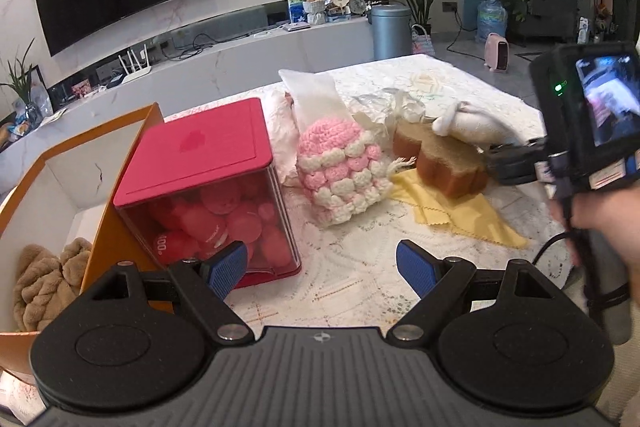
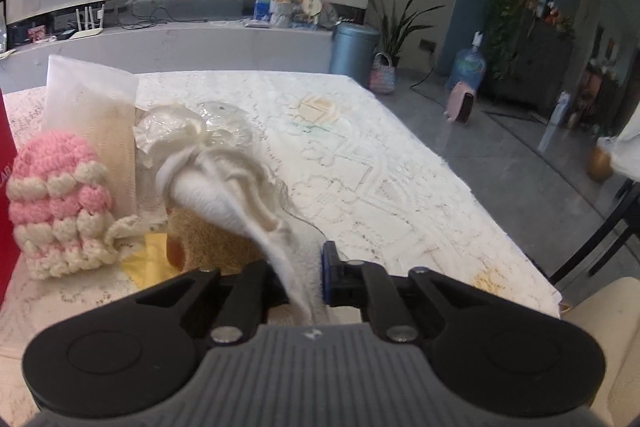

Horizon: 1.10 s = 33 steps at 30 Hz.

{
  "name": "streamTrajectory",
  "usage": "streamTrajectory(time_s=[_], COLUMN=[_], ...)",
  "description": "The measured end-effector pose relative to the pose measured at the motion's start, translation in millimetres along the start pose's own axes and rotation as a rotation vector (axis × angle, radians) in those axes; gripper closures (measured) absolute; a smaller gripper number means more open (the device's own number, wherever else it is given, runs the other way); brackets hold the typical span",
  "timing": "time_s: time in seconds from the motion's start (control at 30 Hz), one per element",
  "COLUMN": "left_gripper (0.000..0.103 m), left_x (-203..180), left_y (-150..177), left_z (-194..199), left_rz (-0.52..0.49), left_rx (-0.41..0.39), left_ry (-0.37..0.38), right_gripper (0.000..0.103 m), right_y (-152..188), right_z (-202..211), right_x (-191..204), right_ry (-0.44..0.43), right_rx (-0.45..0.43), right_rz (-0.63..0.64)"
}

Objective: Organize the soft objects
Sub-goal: 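Lift the white cloth bag with the right gripper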

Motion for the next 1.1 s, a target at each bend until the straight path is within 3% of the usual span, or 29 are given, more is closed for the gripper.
streamTrajectory(time_s=[0.2, 0.37, 0.47, 0.53, 0.73, 0.83, 0.93, 1.03, 1.1], left_gripper=[0.004, 0.004, 0.004, 0.004, 0.004, 0.004, 0.004, 0.004, 0.004], left_x=[3.0, 4.5, -1.1, -12.2, -57.9, -84.8, -105.0, -116.5, -120.7], left_y=[-4.6, -3.4, -1.2, 1.0, 7.8, 6.5, -4.2, -18.7, -26.1], left_z=[10.5, 9.5, 6.2, 2.7, -23.1, -31.6, -43.3, -59.2, -70.3], left_rz=[-0.019, 0.001, 0.016, -0.011, -0.050, -0.106, -0.156, -0.124, -0.065], left_rx=[-0.033, -0.021, -0.043, -0.080, -0.092, -0.100, -0.098, -0.095, -0.081], left_ry=[-0.042, -0.042, -0.023, -0.010, 0.055, 0.100, 0.090, 0.087, 0.127], right_gripper=[0.101, 0.101, 0.101, 0.101, 0.101, 0.101, 0.101, 0.101, 0.101], right_y=[-10.2, -35.4, -38.4, -38.3, -42.1, -42.8, -40.5, -36.3, -32.0], right_z=[12.5, 48.6, 63.5, 77.4, 106.4, 111.3, 108.8, 105.5, 102.9], right_x=[-3.8, -14.6, -28.5, -37.2, -42.7, -47.4, -57.0, -73.8, -88.3], right_ry=[-0.088, -0.137, -0.168, -0.227, -0.113, -0.155, -0.137, -0.111, -0.098], right_rx=[0.009, -0.070, 0.022, 0.023, -0.032, -0.016, 0.000, 0.009, 0.024], right_rz=[-0.126, -0.201, -0.312, -0.377, -0.206, -0.210, -0.221, -0.244, -0.280])
Point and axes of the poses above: each gripper's, at about its wrist camera, not at the fingertips, and z roughly against the way its jaws point, x to its left, y to its underside, the point moved 9 cm from there along -z, roughly the way its jaws point, and after that the axes turned 10 degrees about -z, right-handed, at the moved point
